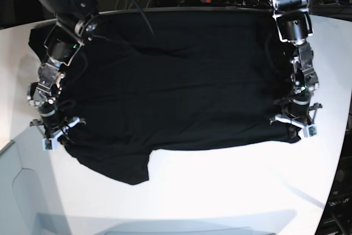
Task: Fold the T-shirt properly
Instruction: 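Reach both grippers to the shirt's middle side edges and grasp, then fold the grasped middle section toward the collar edge with both grippers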
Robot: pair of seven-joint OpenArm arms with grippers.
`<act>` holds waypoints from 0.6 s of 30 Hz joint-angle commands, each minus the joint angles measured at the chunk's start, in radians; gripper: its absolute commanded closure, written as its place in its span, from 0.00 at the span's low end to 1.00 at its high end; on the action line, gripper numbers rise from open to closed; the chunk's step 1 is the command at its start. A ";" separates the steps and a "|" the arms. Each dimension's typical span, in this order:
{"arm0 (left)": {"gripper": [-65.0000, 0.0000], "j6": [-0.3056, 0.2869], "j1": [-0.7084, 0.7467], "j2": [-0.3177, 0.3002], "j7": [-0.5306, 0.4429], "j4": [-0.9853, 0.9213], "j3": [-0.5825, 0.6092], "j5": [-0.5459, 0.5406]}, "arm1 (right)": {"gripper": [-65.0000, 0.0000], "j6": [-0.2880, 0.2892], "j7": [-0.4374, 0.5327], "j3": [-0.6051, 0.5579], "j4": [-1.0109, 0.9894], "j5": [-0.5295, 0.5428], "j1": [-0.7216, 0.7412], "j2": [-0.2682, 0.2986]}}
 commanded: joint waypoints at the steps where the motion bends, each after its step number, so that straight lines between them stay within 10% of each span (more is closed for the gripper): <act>1: 1.00 -0.002 -0.012 -0.011 -0.026 0.030 -0.011 -0.004 | 1.00 -0.012 0.025 -0.003 0.040 0.012 0.015 0.013; 5: 1.00 -0.002 0.029 -0.011 -0.026 0.090 -0.014 -0.004 | 1.00 0.070 0.025 0.003 0.132 0.012 -0.021 -0.013; 18: 1.00 -0.002 0.222 0.019 -0.026 0.383 -0.017 -0.008 | 1.00 0.070 0.024 -0.003 0.490 0.265 -0.295 -0.056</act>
